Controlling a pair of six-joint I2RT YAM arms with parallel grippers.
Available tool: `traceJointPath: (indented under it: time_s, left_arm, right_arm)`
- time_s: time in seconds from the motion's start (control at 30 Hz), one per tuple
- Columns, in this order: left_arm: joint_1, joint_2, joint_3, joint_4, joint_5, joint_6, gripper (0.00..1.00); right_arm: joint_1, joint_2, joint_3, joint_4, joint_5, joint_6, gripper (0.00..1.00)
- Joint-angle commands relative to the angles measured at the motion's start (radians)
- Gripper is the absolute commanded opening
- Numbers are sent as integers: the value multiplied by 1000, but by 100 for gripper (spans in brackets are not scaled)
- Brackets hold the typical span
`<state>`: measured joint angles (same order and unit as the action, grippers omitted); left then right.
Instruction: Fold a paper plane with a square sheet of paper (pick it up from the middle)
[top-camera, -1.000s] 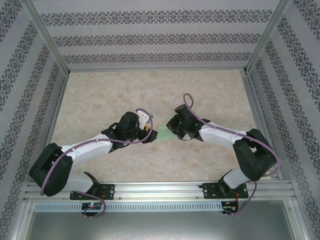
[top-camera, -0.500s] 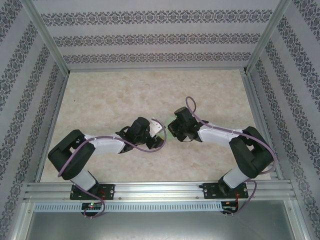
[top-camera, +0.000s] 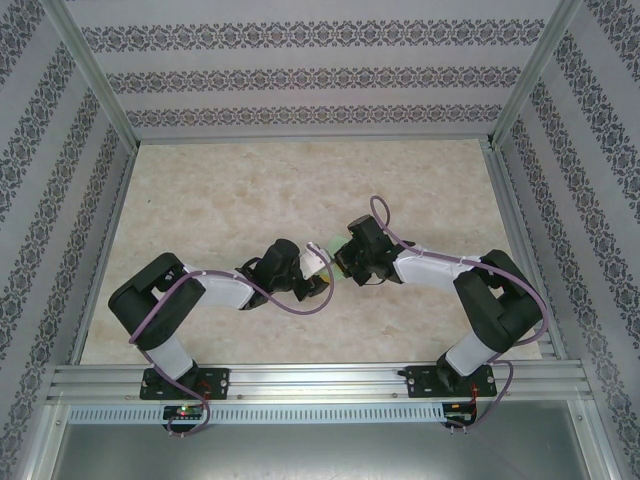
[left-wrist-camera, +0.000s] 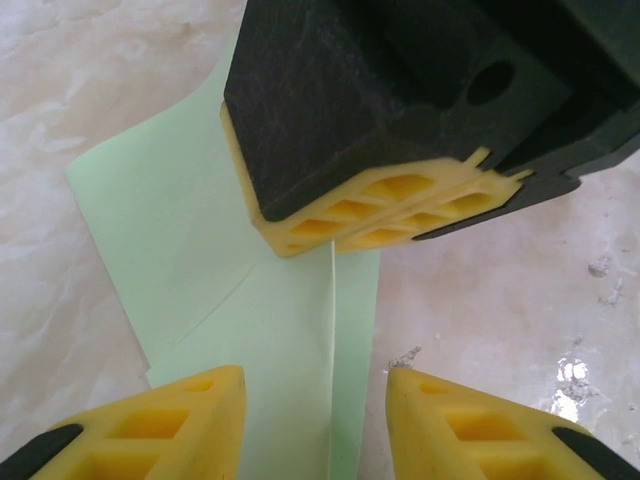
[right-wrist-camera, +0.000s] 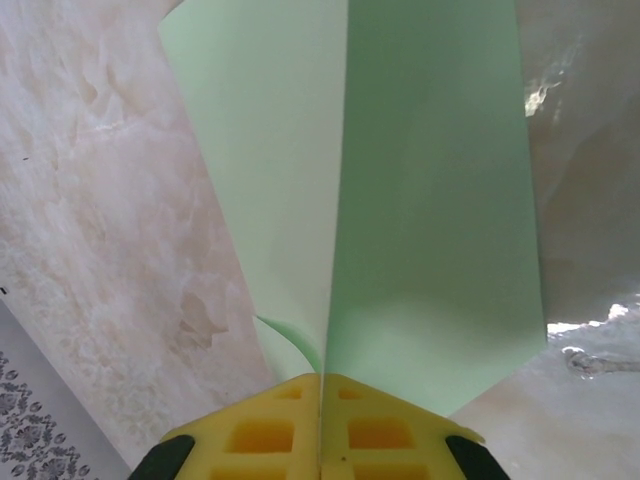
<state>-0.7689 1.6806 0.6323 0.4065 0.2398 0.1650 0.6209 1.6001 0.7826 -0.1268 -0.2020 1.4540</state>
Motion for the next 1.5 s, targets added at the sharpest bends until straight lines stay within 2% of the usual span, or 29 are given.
traceJointPath:
  time_s: [0.0, 0.27, 0.37, 0.43, 0.5, 0.67, 0.8, 1.07, 1.47]
  left_arm:
    - [-12, 19, -17, 85, -52, 31, 40]
    - [-12, 36, -26, 111, -54, 31, 34]
    - [-12, 36, -26, 109, -54, 34, 28]
    - [-12, 37, -25, 109, -50, 33, 22]
    - [-12, 39, -22, 104, -48, 27, 17]
    - [-12, 35, -20, 93, -31, -31, 13]
    - [-10, 12, -9, 50, -28, -151, 10]
    - [5, -4, 24, -17, -5, -435, 7]
    - [46, 14, -2, 50, 33, -733, 5]
  right_arm:
    - [-9, -8, 17, 7, -24, 26, 7]
    - [-12, -19, 14, 25, -42, 45, 8]
    - [-14, -18, 13, 28, -49, 47, 11]
    - [-16, -20, 10, 37, -55, 45, 17]
    - [-25, -31, 4, 38, -54, 29, 28]
    - [-67, -97, -43, 61, -38, -55, 48]
    - [-113, -165, -113, 158, -57, -195, 56]
    - [-150, -194, -162, 242, -188, -462, 56]
    - [-114, -61, -125, 254, -258, -528, 49]
